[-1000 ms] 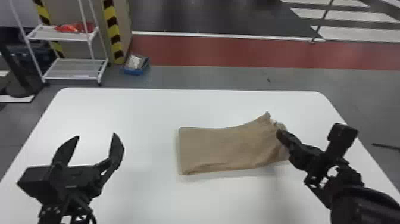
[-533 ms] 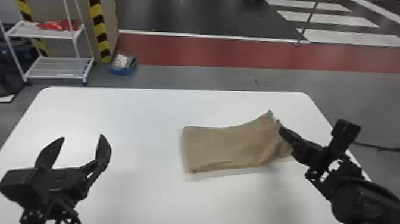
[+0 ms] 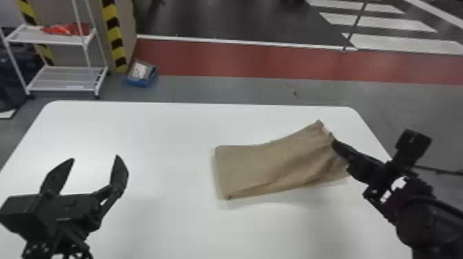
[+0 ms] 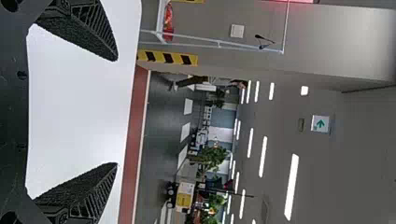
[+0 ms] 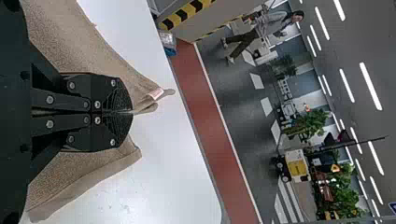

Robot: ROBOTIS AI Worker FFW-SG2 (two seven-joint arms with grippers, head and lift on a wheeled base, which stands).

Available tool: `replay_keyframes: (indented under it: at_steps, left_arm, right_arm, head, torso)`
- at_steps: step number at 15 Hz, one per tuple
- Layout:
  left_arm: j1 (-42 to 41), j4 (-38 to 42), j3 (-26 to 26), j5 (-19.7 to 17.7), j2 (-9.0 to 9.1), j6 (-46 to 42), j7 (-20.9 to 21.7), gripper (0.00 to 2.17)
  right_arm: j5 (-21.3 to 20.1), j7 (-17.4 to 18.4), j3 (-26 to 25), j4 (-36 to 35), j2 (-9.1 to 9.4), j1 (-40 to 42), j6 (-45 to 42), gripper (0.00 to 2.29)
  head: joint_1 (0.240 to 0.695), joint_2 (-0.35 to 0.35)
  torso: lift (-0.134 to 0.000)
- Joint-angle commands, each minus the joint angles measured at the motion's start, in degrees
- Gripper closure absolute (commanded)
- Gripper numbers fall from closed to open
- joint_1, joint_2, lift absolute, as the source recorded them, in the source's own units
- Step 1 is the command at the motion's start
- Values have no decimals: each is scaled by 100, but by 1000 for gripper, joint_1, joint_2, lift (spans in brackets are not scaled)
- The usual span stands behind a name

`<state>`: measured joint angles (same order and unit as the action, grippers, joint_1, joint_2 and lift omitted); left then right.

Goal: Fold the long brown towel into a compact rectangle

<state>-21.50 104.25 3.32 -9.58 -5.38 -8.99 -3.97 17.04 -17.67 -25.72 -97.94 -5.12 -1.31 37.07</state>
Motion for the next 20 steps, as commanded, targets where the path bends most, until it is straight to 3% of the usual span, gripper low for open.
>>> replay_keyframes:
  at_steps: [1, 2, 3, 4, 9, 11, 17, 20]
  left_arm:
    - [32, -19, 55, 0, 2, 17, 1, 73]
    - [41, -19, 90, 0, 2, 17, 1, 73]
    - [41, -19, 108, 9, -7, 17, 10, 73]
    - [41, -19, 108, 0, -7, 17, 10, 76]
    - [49, -63, 143, 9, -16, 34, 10, 76]
    - [76, -72, 151, 9, -16, 34, 10, 76]
    - [375, -318, 424, -9, -95, 34, -8, 76]
    - [568, -520, 582, -62, -139, 17, -8, 76]
  right_arm:
    - [-25, -9, -12, 416, -147, -133, 51, 1531]
    - [-25, -79, -38, 522, -174, -168, 51, 1200]
    - [-25, -79, -38, 539, -200, -168, 51, 427]
    - [-69, -79, -47, 530, -227, -168, 51, -1]
    - [-139, -79, -170, 653, -640, -177, 280, 43]
    - [-368, -237, -144, 1014, -807, -352, 262, 46]
    - [-1071, -773, -47, 2033, -886, -607, -687, 56]
    - [-1176, -1055, -56, 2569, -930, -607, -1460, 73]
  head:
    - [695, -177]
    - [695, -184]
    - [695, -189]
    - [695, -197]
    - [695, -225]
    - [695, -250]
    - [695, -278]
    - [695, -294]
  torso:
    - [-95]
    - [-95]
    - [-95]
    - [-95]
    - [-95]
    - [-95]
    - [-95]
    - [-95]
